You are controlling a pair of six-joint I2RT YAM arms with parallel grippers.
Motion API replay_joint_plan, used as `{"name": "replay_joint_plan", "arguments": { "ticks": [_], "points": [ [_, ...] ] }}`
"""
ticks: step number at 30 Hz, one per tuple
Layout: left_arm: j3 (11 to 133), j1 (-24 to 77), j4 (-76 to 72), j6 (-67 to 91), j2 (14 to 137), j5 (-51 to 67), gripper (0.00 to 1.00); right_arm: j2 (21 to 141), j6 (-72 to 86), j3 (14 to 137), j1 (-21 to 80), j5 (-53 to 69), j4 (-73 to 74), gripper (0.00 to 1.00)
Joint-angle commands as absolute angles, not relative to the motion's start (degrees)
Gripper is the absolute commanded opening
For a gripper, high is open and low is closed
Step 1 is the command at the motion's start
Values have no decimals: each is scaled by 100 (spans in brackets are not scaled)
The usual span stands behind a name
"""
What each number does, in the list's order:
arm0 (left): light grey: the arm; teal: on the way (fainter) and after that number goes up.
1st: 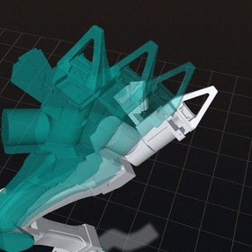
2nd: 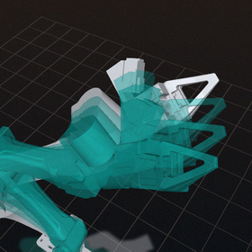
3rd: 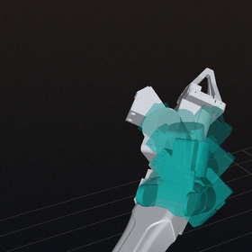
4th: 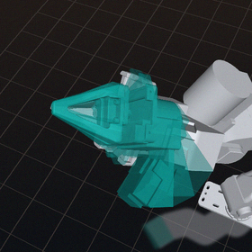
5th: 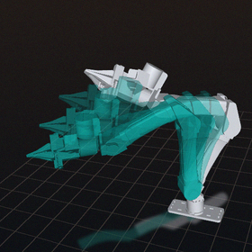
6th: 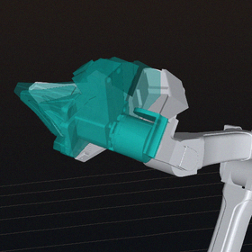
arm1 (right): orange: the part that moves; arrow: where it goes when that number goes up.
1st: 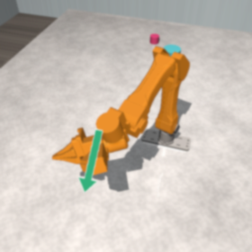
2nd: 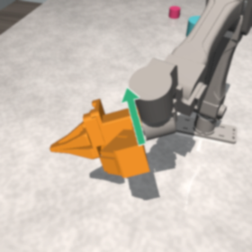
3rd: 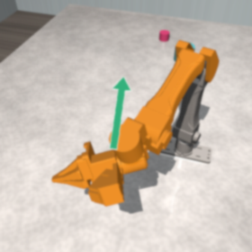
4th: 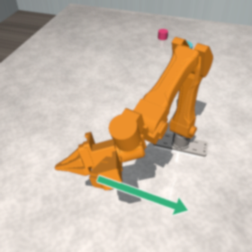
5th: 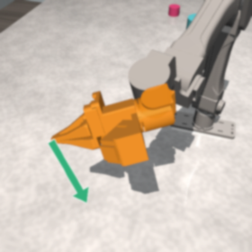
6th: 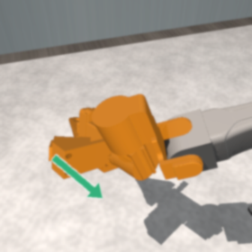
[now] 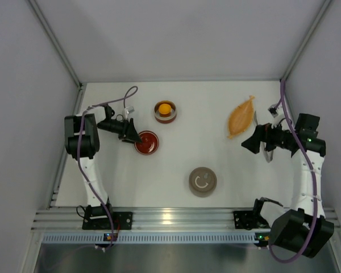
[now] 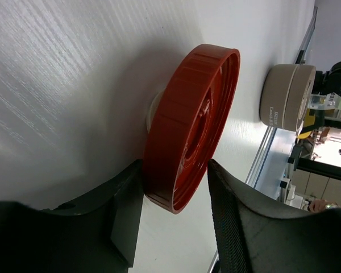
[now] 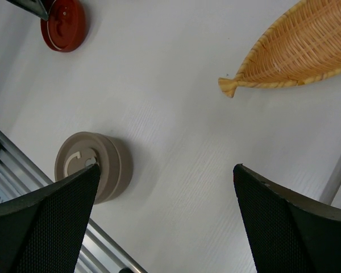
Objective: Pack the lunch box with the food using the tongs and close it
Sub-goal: Pick up the box lid from the center of the board.
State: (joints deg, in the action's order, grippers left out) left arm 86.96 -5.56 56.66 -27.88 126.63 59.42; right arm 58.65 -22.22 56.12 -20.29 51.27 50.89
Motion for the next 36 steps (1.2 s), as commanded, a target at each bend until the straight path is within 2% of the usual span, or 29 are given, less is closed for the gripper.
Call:
{"name": "replay_joint_plan", "arguments": {
  "ticks": [1,5,12,16,19,20,22,28,36],
  "points": [
    [8578,-580,5669,-3059,12788,6310,52,5739,-2083,5607,-1863,5256,4615,99],
    [8587,-580,5651,-3006,12911,6451,46,5731,-1847,5564,-1636,5186,4421,99],
    [8561,-563,5897,-3023,12780,6810,22,5713,-1346,5406,-1047,4896,3780,99],
    [8622,-554,6432,-3085,12551,7145,11,5792,-819,5204,-686,4887,2999,99],
    [8762,-562,7292,-3409,12419,7627,2,5827,-475,4949,-309,4773,2156,99],
    [8797,-562,8043,-3845,12375,7812,0,5871,-405,4835,-81,4659,1971,99],
    [8868,-554,8639,-4193,12340,8268,0,5958,-343,4773,217,4562,1522,100],
    [8491,-422,8631,-3797,11488,8586,0,6240,316,4369,957,4439,-276,99],
    [8288,-413,8631,-2699,10785,8990,0,6978,158,4430,2108,4218,-1607,88]
  ]
}}
